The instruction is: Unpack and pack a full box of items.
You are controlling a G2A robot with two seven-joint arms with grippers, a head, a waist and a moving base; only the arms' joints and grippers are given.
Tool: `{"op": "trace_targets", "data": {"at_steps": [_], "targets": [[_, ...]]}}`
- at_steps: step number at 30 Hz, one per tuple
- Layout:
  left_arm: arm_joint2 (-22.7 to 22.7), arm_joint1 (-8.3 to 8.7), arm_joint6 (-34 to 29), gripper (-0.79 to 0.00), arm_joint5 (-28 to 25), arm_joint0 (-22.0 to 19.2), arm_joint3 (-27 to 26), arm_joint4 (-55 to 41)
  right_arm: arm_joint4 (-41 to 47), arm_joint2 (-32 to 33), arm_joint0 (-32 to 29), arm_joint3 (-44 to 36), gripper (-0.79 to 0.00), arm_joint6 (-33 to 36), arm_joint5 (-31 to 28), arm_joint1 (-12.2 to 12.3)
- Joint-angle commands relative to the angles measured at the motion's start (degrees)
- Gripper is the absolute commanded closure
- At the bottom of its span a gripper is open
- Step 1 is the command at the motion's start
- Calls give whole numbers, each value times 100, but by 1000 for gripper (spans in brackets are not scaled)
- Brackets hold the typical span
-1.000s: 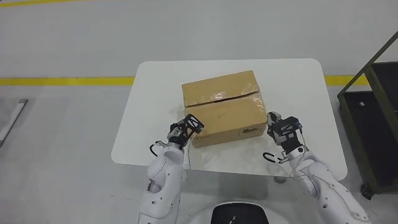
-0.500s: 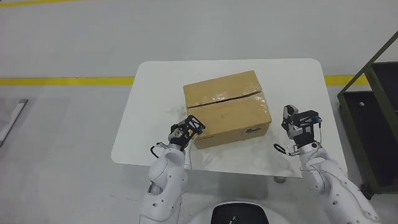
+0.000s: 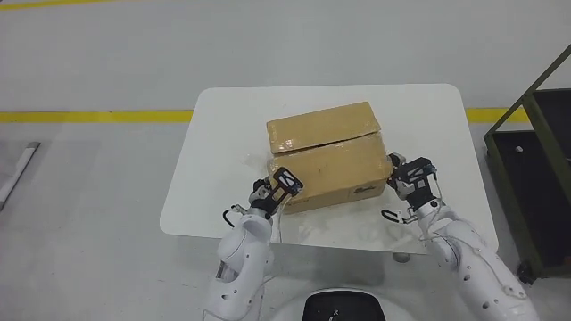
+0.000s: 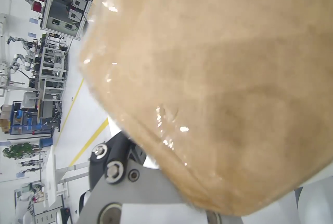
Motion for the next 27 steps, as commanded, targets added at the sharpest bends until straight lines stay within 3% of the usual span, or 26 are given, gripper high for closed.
{"op": "trace_targets", "data": {"at_steps": [1,12,15,16,17,18,27], "targets": [[34,2,-1,0,-44,29,-44,-60,-55,24,-117,-103,0,-14,-79,18],[151,23,-41,0,-269,53,-412,-394,138,405,-1311,-1285,0,163,-492,139],[165,33,-44,-83,-290,17,-416,-412,231,503,-1639,-1611,0,283,-578,166],[169,36,-48,-185,-289,2,-405,-420,272,559,-1730,-1698,0,343,-548,174],[164,37,-70,-705,-260,-13,-393,-432,274,604,-1809,-1787,0,403,-523,183],[170,38,-92,-785,-233,-30,-383,-434,280,642,-1883,-1869,0,461,-509,191],[115,76,-300,-785,-102,-116,-628,-225,269,881,-2187,-2236,0,647,-348,233]]}}
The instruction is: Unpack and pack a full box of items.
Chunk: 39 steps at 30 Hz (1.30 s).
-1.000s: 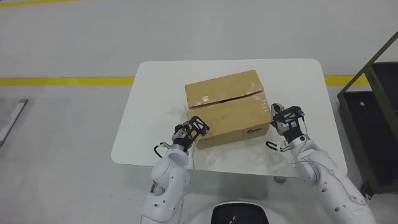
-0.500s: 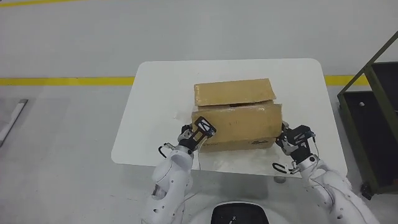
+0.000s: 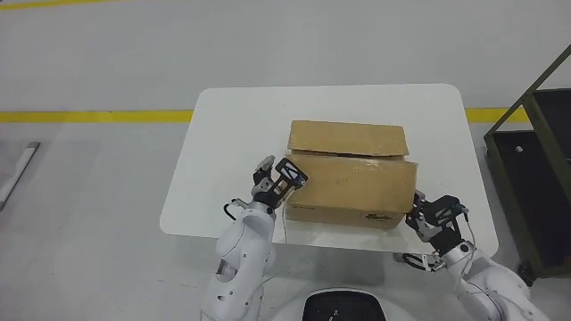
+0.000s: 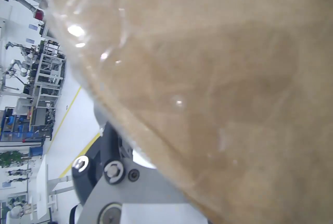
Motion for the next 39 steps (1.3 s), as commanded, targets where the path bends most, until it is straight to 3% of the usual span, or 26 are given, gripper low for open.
{"op": "trace_targets", "data": {"at_steps": [1,4,9,16,22,26,31,39], "targets": [[-22,16,-24,-785,-3,18,-109,124,43,40,-19,-20,0,10,47,3],[-100,36,-93,-785,-1,89,-293,147,34,86,-41,-51,-22,62,101,11],[-194,62,-145,-785,32,208,-563,123,98,149,-70,-84,-240,34,182,17],[-240,92,-160,-785,125,354,-1027,165,275,415,-150,-177,-323,-119,518,21],[50,75,-67,-785,1,349,-1399,-165,426,688,-179,-256,-268,-362,856,18],[460,44,36,-785,-234,189,-1333,-420,376,770,-187,-301,-163,-452,1039,14],[1089,-18,145,-785,-603,-191,-815,-665,390,808,-216,-351,-142,-481,1141,5],[1657,-169,40,-785,-292,-957,196,-855,379,832,-353,-348,-117,-568,1131,-3]]}}
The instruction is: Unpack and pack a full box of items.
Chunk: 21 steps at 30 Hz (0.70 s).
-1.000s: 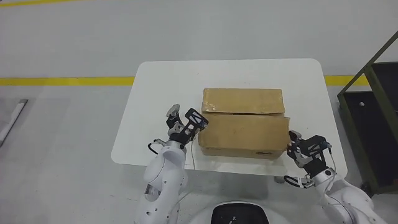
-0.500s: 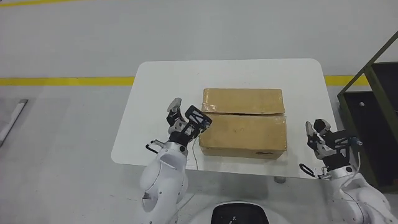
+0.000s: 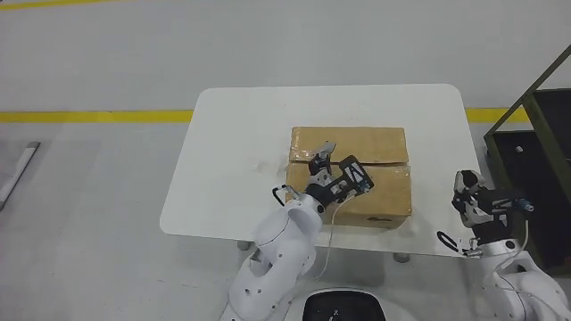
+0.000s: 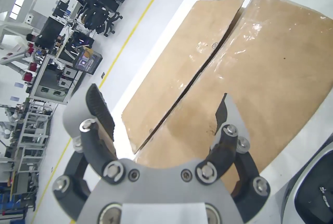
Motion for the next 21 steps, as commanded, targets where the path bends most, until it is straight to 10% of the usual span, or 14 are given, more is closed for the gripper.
{"op": "trace_targets", "data": {"at_steps": [1,21], "targets": [[96,-34,-75,-785,56,-170,220,-72,3,14,-24,12,-111,-16,-4,-1],[694,-283,-117,-785,954,-1344,1915,624,174,85,-122,-49,-108,-20,25,-30]]}}
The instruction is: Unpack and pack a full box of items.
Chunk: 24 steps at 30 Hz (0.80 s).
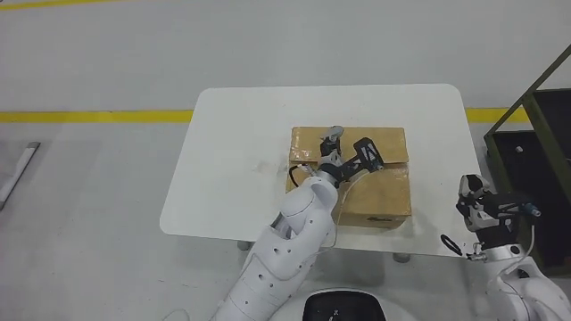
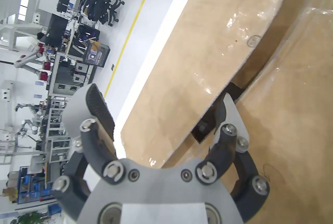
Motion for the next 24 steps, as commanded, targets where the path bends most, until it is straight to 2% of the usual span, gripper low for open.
{"op": "trace_targets", "data": {"at_steps": [1,9,10,12,14,19,24], "targets": [[6,-10,51,-785,142,-30,33,132,5,0,7,-11,-105,12,-1,-2],[55,-62,251,-785,601,-254,162,573,5,-58,62,-66,-99,61,7,-16],[77,-73,287,-785,633,-296,212,617,11,-64,68,-76,-89,63,7,-18],[126,-97,333,-785,714,-433,343,797,50,-68,89,-117,-15,28,6,-23],[156,-137,399,-785,839,-575,468,814,61,-68,93,-141,0,14,0,-26],[271,-276,444,-785,1119,-1083,974,876,55,-65,76,-202,0,-29,-23,-31],[432,-451,489,-785,1666,-1605,1652,1019,60,-60,43,-228,0,-65,-23,-37]]}}
